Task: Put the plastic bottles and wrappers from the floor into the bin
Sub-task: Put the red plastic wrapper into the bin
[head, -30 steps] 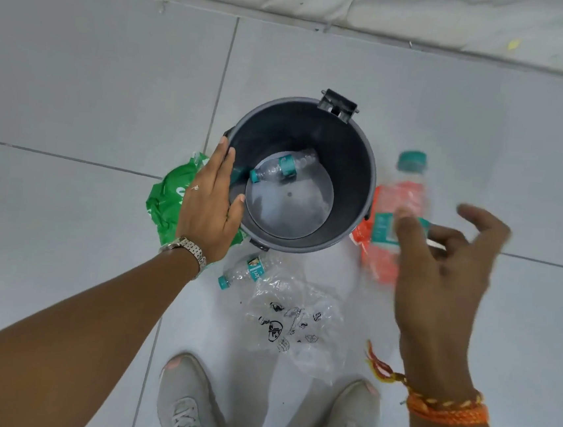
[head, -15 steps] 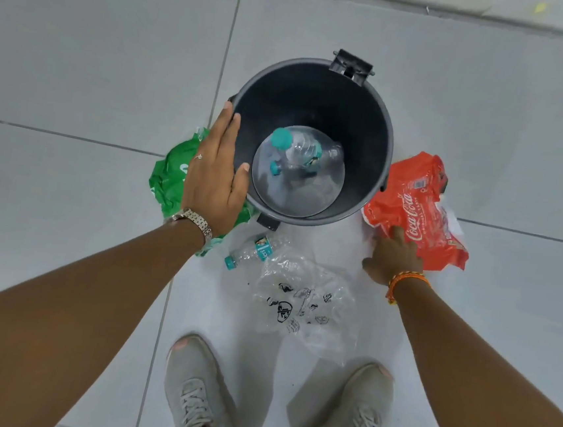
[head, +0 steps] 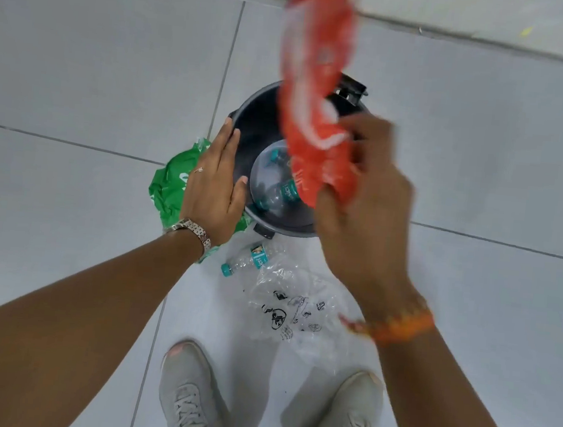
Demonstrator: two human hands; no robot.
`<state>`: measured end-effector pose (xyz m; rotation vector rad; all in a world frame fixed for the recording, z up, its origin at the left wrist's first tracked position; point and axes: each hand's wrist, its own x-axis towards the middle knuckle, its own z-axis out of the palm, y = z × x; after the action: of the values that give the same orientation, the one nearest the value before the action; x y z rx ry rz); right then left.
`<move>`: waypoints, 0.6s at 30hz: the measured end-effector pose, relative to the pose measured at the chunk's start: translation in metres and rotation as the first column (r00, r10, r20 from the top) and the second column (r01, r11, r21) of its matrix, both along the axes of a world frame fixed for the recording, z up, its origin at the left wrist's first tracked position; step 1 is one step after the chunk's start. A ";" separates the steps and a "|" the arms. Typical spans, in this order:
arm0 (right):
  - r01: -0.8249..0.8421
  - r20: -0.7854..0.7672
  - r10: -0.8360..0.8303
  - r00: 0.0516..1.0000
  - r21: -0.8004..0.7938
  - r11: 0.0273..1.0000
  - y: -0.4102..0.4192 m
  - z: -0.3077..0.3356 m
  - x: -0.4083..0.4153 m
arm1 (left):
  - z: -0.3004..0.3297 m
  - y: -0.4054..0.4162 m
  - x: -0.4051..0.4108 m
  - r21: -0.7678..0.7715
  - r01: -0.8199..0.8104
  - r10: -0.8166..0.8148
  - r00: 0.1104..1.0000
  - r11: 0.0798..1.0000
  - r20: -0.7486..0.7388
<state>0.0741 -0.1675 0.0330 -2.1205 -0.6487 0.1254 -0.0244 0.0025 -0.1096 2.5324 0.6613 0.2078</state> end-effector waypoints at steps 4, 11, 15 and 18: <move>-0.350 -0.242 0.271 0.932 -0.799 0.490 0.034 -0.062 0.027 | -0.001 0.000 -0.001 -0.019 -0.016 0.017 0.998 1.000 0.053; -0.002 0.135 0.100 0.986 -0.582 0.813 -0.007 -0.047 0.021 | -0.008 0.002 -0.001 -0.072 -0.034 0.046 0.984 0.997 0.172; -0.169 0.169 0.188 0.967 -0.123 0.978 -0.046 -0.064 -0.058 | -0.012 0.004 -0.001 -0.078 -0.034 0.049 0.979 0.996 0.198; -0.617 -0.138 0.622 0.771 -0.408 0.673 -0.040 -0.120 -0.104 | -0.016 0.003 -0.002 -0.099 -0.024 0.046 0.973 0.995 0.226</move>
<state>-0.0300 -0.2071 -0.0873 -2.2161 -1.4569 0.6964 -0.0261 0.0058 -0.1253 2.3599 0.6093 0.4614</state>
